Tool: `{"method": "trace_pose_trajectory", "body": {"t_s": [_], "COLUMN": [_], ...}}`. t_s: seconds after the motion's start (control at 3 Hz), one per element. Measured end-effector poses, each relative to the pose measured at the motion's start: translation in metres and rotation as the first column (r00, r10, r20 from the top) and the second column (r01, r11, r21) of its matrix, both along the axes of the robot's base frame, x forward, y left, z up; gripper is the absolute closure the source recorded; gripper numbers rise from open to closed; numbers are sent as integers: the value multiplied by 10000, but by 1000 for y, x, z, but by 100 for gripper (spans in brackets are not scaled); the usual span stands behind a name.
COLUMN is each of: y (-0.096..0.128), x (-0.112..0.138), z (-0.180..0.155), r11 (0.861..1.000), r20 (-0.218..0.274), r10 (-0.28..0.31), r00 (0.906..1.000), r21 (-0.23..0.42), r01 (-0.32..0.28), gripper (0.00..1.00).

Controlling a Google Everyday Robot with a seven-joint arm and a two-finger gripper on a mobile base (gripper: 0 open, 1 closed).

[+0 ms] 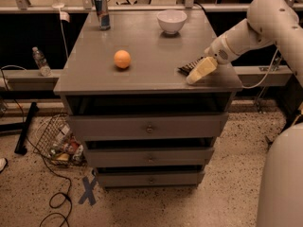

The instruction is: Move rxbar chocolate near white bowl

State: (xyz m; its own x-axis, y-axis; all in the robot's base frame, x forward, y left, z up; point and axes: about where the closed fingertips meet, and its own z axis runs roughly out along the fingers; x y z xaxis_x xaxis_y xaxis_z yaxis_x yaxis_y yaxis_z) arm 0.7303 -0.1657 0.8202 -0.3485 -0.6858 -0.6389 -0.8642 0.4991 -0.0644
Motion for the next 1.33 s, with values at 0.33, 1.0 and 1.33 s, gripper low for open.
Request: {"method": "trace_pose_trajectory", "body": {"t_s": [0.33, 1.0, 1.33], "y": [7, 12, 12], "x": [1, 1, 3], "z": [-2, 2, 7], "r11": [9999, 9997, 9998], "r20": [-116, -163, -95], "r10": [-140, -243, -220], "r00": [9998, 9996, 9997], "r21": [-50, -6, -7], "r01": [140, 243, 220], "gripper": [26, 72, 100]}}
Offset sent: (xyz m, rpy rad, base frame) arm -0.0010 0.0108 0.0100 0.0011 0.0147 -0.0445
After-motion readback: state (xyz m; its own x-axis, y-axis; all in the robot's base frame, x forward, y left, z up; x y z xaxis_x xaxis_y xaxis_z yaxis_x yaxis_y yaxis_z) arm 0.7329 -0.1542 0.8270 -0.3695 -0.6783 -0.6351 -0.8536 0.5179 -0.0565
